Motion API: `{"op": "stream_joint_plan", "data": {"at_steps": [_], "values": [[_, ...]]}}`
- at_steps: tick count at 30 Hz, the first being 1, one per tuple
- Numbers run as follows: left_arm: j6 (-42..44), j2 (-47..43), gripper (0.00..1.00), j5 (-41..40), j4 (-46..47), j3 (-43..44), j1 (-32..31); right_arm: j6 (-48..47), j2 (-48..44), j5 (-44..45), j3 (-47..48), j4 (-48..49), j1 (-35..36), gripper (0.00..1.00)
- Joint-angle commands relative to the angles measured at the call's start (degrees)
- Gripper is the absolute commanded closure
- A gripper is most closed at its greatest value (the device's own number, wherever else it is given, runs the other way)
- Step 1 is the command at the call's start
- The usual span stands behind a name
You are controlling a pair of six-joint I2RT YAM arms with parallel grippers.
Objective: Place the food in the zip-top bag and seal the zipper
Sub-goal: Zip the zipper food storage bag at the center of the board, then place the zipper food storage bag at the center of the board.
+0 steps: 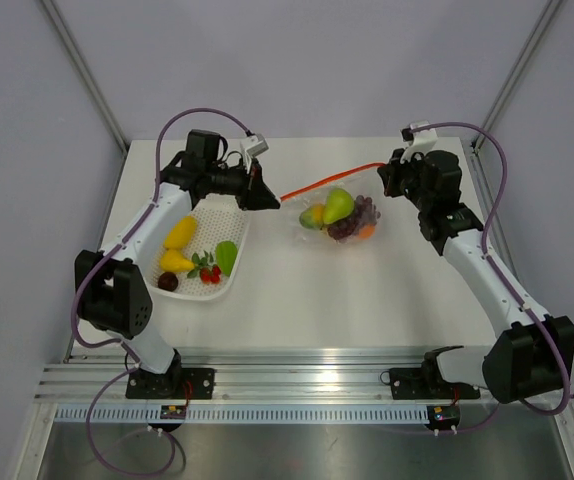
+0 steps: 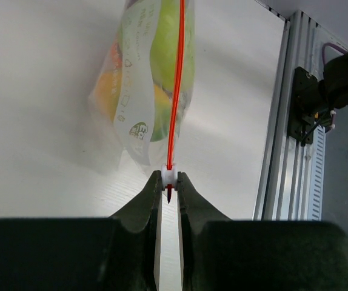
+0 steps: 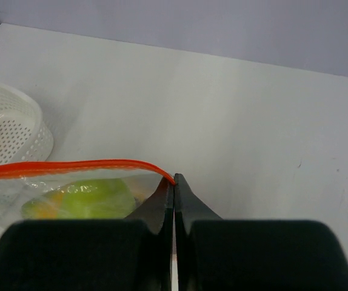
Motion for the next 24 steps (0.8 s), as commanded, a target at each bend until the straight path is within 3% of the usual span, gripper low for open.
{"op": "stream_joint_plan", "data": {"at_steps": [1, 8, 14, 15, 16, 17, 19, 20, 22, 23, 24], "values": [[-8.7, 3.9, 1.0, -5.1, 6.5, 7.9, 0.8, -3.2, 2.7, 5.3, 7.2, 6.2, -2.1, 1.0], [-16.0, 14.1, 1.0, -14.2, 12.2, 22.5, -0.3, -4.0, 14.0, 6.3, 18.5, 9.9, -4.4, 1.0], [-18.2, 21.9, 1.0, -12.0, 12.4, 35.1, -0.2, -3.9, 16.7, 5.3, 18.7, 14.1, -5.0, 1.0], [-17.9, 22.1, 0.92, -11.5, 11.6, 35.5, -0.2, -3.7, 15.9, 4.3, 16.8, 15.5, -5.1, 1.0], [-17.5, 22.1, 0.68, -10.3, 10.0, 35.0, -0.1, -3.4, 14.7, 3.6, 14.4, 16.5, -5.1, 0.92], [-17.5, 21.1, 0.53, -9.4, 9.9, 31.8, -0.1, -2.8, 11.8, 3.2, 9.2, 17.2, -5.1, 0.8], [-17.5, 18.5, 0.33, -9.0, 10.6, 25.8, -0.1, -2.1, 8.5, -0.5, 3.9, 18.6, -5.0, 0.47], [-17.8, 17.0, 0.06, -8.3, 11.6, 18.5, -0.1, -0.5, 5.0, -1.3, -0.8, 18.6, -5.1, 0.41], [-19.6, 11.0, 0.01, -8.5, 16.0, 11.7, -0.1, 2.4, 1.2, -2.0, -5.0, 17.7, -5.1, 0.29], [-20.0, 8.8, 0.01, -8.8, 16.9, 6.4, -0.1, 2.7, -2.3, -2.2, -8.2, 17.0, -5.0, 0.14], [-20.3, 5.7, 0.01, -9.4, 17.2, 4.7, -0.3, 3.1, -3.9, -1.9, -9.3, 14.7, -5.1, 0.12]]}}
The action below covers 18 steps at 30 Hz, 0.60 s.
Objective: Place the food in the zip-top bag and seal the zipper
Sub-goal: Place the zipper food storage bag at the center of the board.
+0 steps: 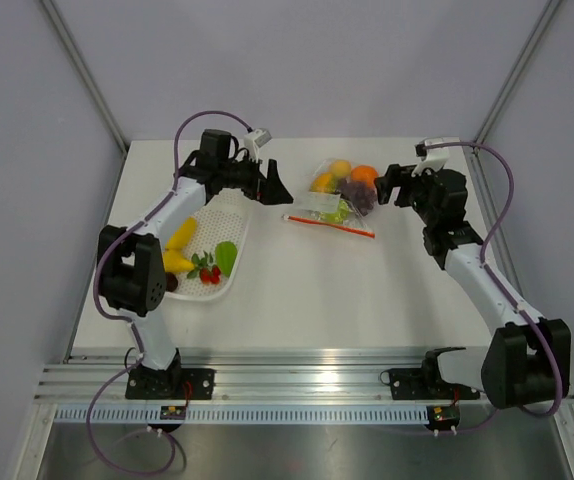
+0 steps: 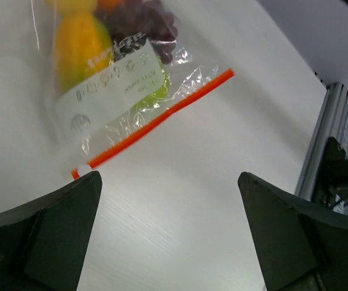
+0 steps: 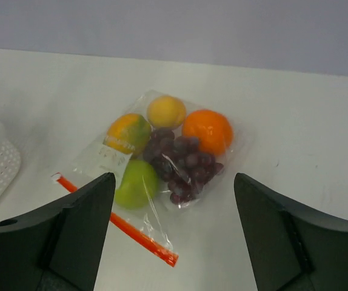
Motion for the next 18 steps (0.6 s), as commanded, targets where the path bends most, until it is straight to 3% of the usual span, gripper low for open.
{"op": "stream_joint_plan", "data": {"at_steps": [1, 5, 9, 14, 18], "values": [[-2.4, -10.0, 0.01, 0.0, 3.3, -7.2, 0.1, 2.6, -10.1, -1.8, -4.5, -0.7, -0.3, 0.12], [-4.5, -15.9, 0.01, -6.4, -1.3, -11.0, -0.1, 9.0, -14.8, 4.5, -3.3, -10.4, -0.3, 0.01], [-7.5, -22.1, 0.01, -15.3, -5.2, -14.0, -0.1, 19.4, -14.1, 13.8, 2.2, -27.0, -0.3, 0.0], [-9.0, -32.0, 0.01, -27.3, -8.5, -19.9, -0.1, 22.2, -6.9, 22.9, 10.7, -45.9, -0.3, 0.0], [-9.3, -40.7, 0.01, -33.6, -9.5, -27.2, -0.1, 24.5, -4.8, 27.9, 10.7, -50.1, -0.3, 0.01]]}}
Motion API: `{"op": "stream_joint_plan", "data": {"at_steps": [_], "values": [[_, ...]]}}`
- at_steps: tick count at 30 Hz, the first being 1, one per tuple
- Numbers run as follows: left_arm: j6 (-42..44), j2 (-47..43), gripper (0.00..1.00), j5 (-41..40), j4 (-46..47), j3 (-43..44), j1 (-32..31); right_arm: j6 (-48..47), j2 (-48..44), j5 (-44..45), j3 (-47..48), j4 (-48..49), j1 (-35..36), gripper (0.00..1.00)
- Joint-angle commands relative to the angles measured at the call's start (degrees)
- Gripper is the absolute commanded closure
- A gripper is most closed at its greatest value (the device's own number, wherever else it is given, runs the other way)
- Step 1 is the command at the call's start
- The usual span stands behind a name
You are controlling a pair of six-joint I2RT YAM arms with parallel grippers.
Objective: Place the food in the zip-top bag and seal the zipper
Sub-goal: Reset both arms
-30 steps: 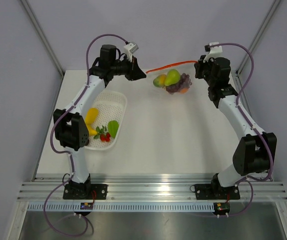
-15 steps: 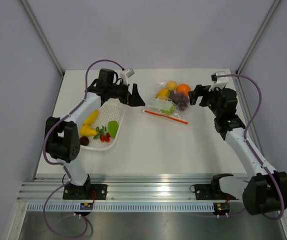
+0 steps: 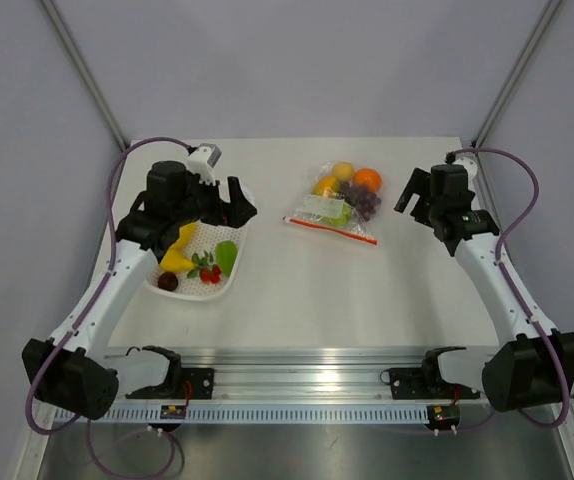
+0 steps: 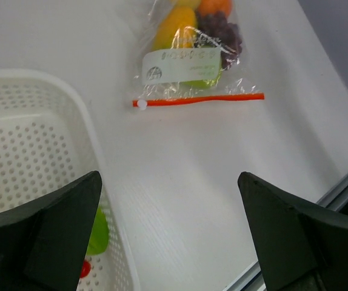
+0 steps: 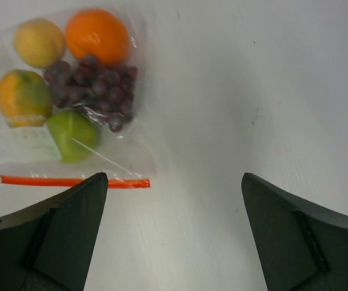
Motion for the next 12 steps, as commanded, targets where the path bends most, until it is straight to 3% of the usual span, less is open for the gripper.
{"op": "stream_joint_plan", "data": {"at_steps": [1, 12], "values": [[-1.2, -6.0, 0.01, -8.9, -2.5, -5.2, 0.1, 3.1, 0.5, 7.0, 0.3, -10.3, -0.3, 0.01], [-1.0, -20.2, 0.01, -14.7, -1.4, -14.9, 0.1, 3.1, -5.6, 4.8, -9.6, -2.3, -0.3, 0.01]]}}
